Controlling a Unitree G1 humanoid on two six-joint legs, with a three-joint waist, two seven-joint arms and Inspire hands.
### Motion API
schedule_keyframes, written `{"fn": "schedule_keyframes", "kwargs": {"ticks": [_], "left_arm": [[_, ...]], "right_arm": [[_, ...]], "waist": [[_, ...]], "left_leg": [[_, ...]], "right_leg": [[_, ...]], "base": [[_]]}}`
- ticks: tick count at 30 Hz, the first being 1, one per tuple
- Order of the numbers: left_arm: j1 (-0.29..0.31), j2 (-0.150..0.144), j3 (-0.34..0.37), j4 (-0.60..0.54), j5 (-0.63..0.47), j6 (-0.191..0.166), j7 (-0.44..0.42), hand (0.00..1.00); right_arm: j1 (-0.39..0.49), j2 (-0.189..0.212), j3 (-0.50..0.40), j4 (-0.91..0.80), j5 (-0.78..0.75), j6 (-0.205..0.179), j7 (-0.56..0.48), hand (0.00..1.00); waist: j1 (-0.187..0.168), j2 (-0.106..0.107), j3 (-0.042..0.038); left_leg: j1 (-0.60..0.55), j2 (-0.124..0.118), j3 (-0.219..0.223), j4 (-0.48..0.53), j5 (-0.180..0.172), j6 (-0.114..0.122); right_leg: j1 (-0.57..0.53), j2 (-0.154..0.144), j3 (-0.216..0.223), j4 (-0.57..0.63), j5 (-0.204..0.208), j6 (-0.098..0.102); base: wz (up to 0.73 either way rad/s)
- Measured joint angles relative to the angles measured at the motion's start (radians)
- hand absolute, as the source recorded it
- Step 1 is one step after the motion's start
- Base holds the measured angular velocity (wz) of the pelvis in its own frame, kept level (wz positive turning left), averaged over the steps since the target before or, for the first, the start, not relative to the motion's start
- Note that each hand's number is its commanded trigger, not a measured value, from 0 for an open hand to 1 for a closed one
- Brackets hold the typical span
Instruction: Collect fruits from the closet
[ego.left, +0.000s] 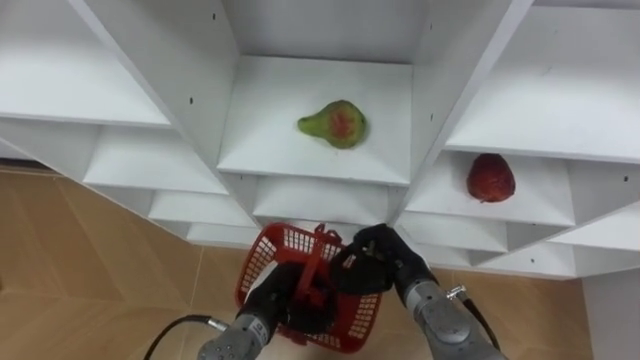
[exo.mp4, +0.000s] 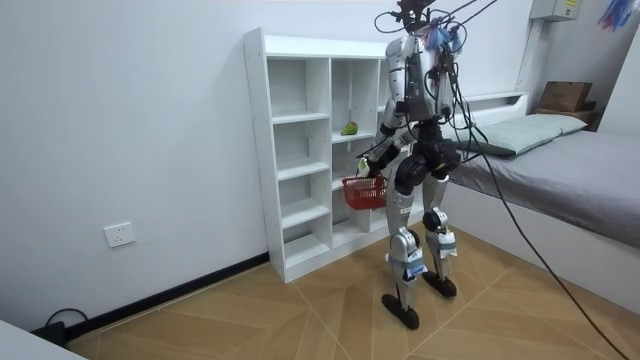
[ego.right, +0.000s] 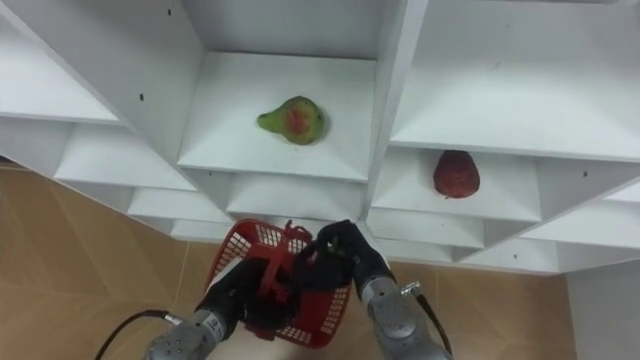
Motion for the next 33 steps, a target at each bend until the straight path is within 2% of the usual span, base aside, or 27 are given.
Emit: {"fn": "schedule_keyframes", "kwargs": {"ticks": [1,2,3,4,6,7,9,10,12,19,23,24,25,28,33], "left_arm": [[0.0,0.008,0.006,0.0,0.0,-0.012,0.0,1.0],[0.0,0.013,0.018,0.0,0.0,-0.02,0.0,1.0],[-0.008,0.002,0.035,0.016,-0.001,-0.02,0.0,1.0],[-0.013,-0.006,0.024,0.021,0.0,-0.019,-0.006,1.0],[-0.023,-0.014,0.023,0.021,0.0,-0.021,-0.015,1.0],[-0.024,-0.014,0.015,0.021,0.0,-0.021,-0.017,1.0],[-0.025,-0.014,-0.002,0.019,-0.003,-0.02,-0.017,1.0],[-0.021,-0.005,-0.012,0.019,-0.005,-0.02,-0.017,1.0],[-0.019,0.003,-0.016,0.019,-0.007,-0.02,-0.017,1.0],[-0.018,0.008,-0.02,0.02,-0.038,-0.021,-0.017,1.0],[-0.016,0.008,-0.023,0.021,-0.04,-0.019,-0.017,1.0],[-0.016,0.009,-0.028,0.021,-0.04,-0.019,-0.017,1.0],[-0.016,0.009,-0.031,0.022,-0.039,-0.019,-0.017,1.0],[-0.016,0.009,-0.037,0.029,-0.039,-0.018,-0.017,1.0],[-0.015,0.009,-0.04,0.037,-0.039,-0.011,-0.021,1.0]], "right_arm": [[-0.002,0.007,-0.002,-0.002,0.0,-0.002,0.0,1.0],[-0.012,0.014,0.001,-0.006,0.0,-0.002,0.001,1.0],[-0.022,0.015,0.019,-0.02,0.006,-0.005,0.004,1.0],[-0.015,0.003,0.015,-0.026,0.013,-0.007,0.002,1.0],[-0.016,0.004,0.007,-0.027,0.013,-0.007,0.005,1.0],[-0.02,0.003,0.006,-0.026,0.014,-0.009,0.01,1.0],[-0.02,0.005,0.006,-0.026,0.022,-0.014,0.013,1.0],[-0.019,0.008,0.005,-0.025,0.025,-0.014,0.021,1.0],[-0.019,0.008,0.01,-0.025,0.027,-0.019,0.025,1.0],[-0.017,0.011,0.014,-0.023,0.066,-0.019,0.052,1.0],[-0.015,0.009,0.014,-0.021,0.094,-0.014,0.08,1.0],[-0.015,0.009,0.014,-0.021,0.096,-0.009,0.081,0.68],[-0.015,0.009,0.013,-0.021,0.097,-0.004,0.086,0.0],[-0.015,0.009,0.01,-0.021,0.097,0.002,0.101,0.0],[-0.015,0.01,0.01,-0.021,0.101,0.002,0.121,0.0]], "waist": [[-0.001,-0.006,0.0028],[0.003,-0.023,-0.0016],[-0.009,-0.013,-0.0014],[-0.021,0.004,-0.0038],[-0.027,0.001,-0.003],[-0.033,0.0,-0.0033],[-0.027,-0.008,-0.0046],[-0.012,-0.016,-0.0074],[-0.002,-0.016,-0.008],[-0.002,-0.015,-0.0081],[-0.003,-0.008,-0.0106],[-0.003,-0.006,-0.0118],[-0.003,-0.002,-0.0143],[-0.004,0.003,-0.0176],[-0.004,0.004,-0.0179]], "left_leg": [[0.0,0.009,-0.053,0.0,0.0,-0.001],[-0.012,0.009,-0.048,0.007,-0.001,-0.002],[-0.04,0.01,-0.01,0.022,-0.015,-0.025],[-0.047,0.014,0.048,0.017,-0.019,-0.031],[-0.046,0.018,0.116,-0.01,-0.003,-0.035],[-0.039,0.02,0.146,-0.028,0.006,-0.029],[-0.022,0.019,0.164,-0.037,0.009,-0.026],[-0.019,0.011,0.17,-0.033,0.009,-0.024],[-0.019,0.001,0.171,-0.027,0.008,-0.022],[-0.019,-0.015,0.174,-0.015,0.008,0.003],[-0.029,-0.015,0.174,0.004,0.009,0.006],[-0.03,-0.015,0.174,0.006,0.009,0.006],[-0.035,-0.015,0.174,0.006,0.01,0.007],[-0.038,-0.016,0.174,0.008,0.011,0.007],[-0.039,-0.016,0.175,0.018,0.011,0.008]], "right_leg": [[-0.04,0.035,0.05,-0.044,-0.021,-0.034],[-0.056,0.047,0.077,-0.133,0.004,-0.049],[-0.061,0.05,0.036,-0.193,0.098,-0.058],[-0.059,0.052,0.007,-0.189,0.102,-0.061],[-0.051,0.052,0.018,-0.183,0.102,-0.061],[-0.042,0.055,0.027,-0.183,0.1,-0.059],[-0.034,0.055,0.028,-0.184,0.097,-0.054],[-0.029,0.057,0.024,-0.187,0.095,-0.05],[-0.023,0.048,0.019,-0.191,0.097,-0.047],[-0.014,0.032,0.018,-0.19,0.1,-0.034],[-0.014,0.032,0.019,-0.188,0.099,-0.035],[-0.014,0.032,0.021,-0.187,0.099,-0.035],[-0.014,0.032,0.022,-0.187,0.1,-0.034],[-0.015,0.032,0.023,-0.187,0.104,-0.035],[-0.015,0.031,0.021,-0.187,0.107,-0.035]], "base": [[-0.38],[-0.35],[0.0],[0.21],[0.4],[0.46],[0.27],[0.0],[-0.04],[0.04],[0.02],[0.0],[0.0],[0.0],[0.0]]}}
